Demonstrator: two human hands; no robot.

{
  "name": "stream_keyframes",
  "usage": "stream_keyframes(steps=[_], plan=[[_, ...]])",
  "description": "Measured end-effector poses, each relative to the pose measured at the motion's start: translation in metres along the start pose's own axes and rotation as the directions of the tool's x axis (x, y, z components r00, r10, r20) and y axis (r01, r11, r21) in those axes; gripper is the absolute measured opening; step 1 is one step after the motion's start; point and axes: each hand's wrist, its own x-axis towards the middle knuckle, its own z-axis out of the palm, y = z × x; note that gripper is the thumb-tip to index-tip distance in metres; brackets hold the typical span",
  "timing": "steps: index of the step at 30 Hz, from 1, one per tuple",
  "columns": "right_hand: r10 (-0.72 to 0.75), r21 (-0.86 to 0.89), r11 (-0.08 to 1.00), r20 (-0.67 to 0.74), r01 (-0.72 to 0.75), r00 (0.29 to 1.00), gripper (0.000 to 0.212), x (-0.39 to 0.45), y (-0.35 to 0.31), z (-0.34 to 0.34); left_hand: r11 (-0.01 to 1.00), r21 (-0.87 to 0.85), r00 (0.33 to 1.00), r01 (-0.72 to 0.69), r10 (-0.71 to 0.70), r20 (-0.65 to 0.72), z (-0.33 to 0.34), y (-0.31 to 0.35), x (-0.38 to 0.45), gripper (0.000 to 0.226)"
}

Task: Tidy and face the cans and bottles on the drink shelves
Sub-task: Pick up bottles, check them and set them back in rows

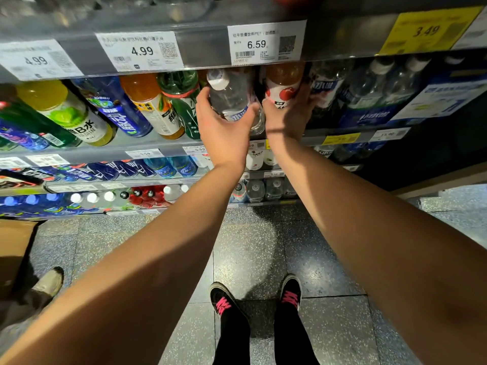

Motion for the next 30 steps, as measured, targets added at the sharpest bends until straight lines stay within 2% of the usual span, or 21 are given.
stream_keyframes(steps=[4, 7, 13, 16, 19, 21, 23, 26, 30], plan=[[0.014, 0.056, 0.998, -0.107, -0.008, 0.994, 0.101, -0.005, -0.01, 0.008, 0.999, -0.037, 1.0, 0.004, -0.003, 0.004, -0.007, -0.007, 0.001, 0.081], [-0.004, 0.107, 0.994, -0.132, 0.018, 0.991, 0.09, -0.003, -0.009, 0.007, 1.0, -0.029, 1.0, -0.002, 0.002, 0.01, -0.011, -0.011, 0.003, 0.082], [-0.162, 0.124, 0.977, -0.1, 0.174, 0.982, 0.072, -0.019, 0.02, -0.017, 1.0, 0.007, 0.998, 0.002, -0.003, 0.059, -0.008, -0.011, 0.008, 0.09], [-0.066, 0.298, 0.95, -0.114, 0.097, 0.991, 0.075, -0.029, 0.024, -0.033, 0.997, 0.076, 0.994, -0.007, -0.001, 0.106, 0.001, -0.004, 0.006, 0.088], [0.056, 0.375, 0.926, -0.212, 0.028, 0.976, 0.084, -0.04, 0.023, -0.048, 0.989, 0.124, 0.982, -0.079, 0.056, 0.18, 0.013, 0.006, 0.0, 0.063], [0.036, 0.436, 0.896, -0.25, 0.08, 0.967, 0.087, -0.041, 0.032, -0.057, 0.979, 0.174, 0.977, -0.105, 0.069, 0.202, 0.024, 0.014, -0.001, 0.055], [0.031, 0.496, 0.862, -0.26, 0.105, 0.965, 0.087, -0.042, 0.039, -0.065, 0.959, 0.277, 0.973, -0.058, -0.008, 0.232, 0.037, 0.024, 0.002, 0.056], [0.012, 0.471, 0.875, -0.259, 0.115, 0.966, 0.087, -0.043, 0.048, -0.073, 0.91, 0.413, 0.963, -0.044, -0.071, 0.259, 0.057, 0.032, 0.009, 0.056], [-0.005, 0.489, 0.864, -0.228, 0.118, 0.974, 0.08, -0.042, 0.058, -0.088, 0.906, 0.409, 0.956, -0.105, -0.021, 0.291, 0.073, 0.039, 0.007, 0.056]])
